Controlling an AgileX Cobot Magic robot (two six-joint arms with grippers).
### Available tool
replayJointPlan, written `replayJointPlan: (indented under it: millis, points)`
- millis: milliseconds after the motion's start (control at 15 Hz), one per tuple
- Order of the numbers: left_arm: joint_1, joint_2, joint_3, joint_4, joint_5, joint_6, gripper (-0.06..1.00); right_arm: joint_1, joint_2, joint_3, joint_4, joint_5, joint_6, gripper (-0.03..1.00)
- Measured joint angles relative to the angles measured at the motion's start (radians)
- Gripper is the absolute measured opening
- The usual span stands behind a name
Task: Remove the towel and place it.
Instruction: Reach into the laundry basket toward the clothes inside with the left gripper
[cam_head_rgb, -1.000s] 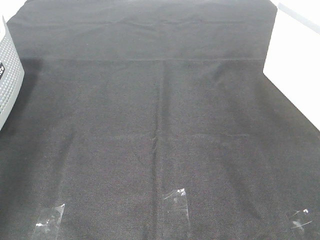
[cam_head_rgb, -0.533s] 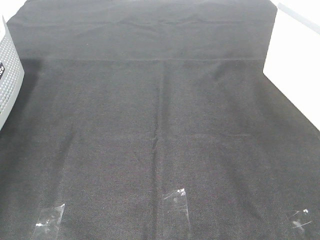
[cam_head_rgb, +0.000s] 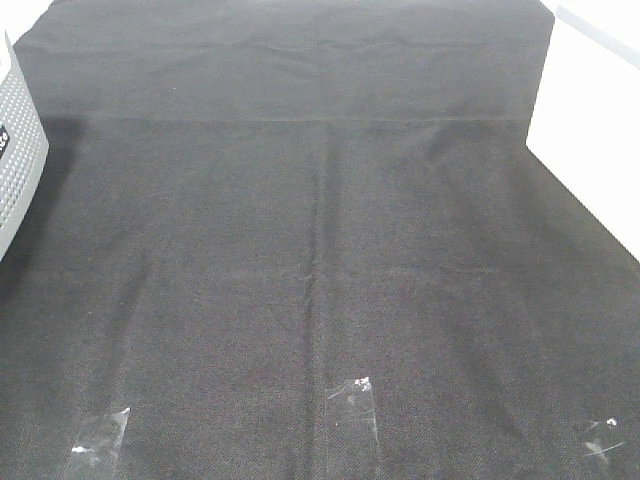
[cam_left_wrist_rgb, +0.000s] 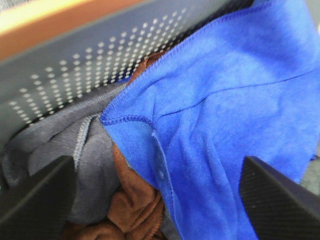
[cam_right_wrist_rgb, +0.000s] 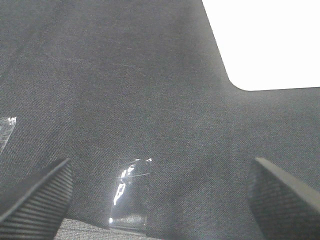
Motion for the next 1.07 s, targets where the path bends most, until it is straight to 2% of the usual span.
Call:
replayJointPlan:
  millis: [533,800,1067]
  points:
    - [0.0,0.167,-0.086,0.102,-0.023,-0.111,0.69,0.0,0.0,0.0,0.0,0.0,0.0,0.9]
    - [0.0,0.215,-0.09,0.109,-0.028,-0.157,0.65,0.0,0.0,0.0,0.0,0.0,0.0,0.9]
    - [0.0,0.248,-0.09,0.131,-0.029,-0.198,0.56,0.0,0.0,0.0,0.0,0.0,0.0,0.89]
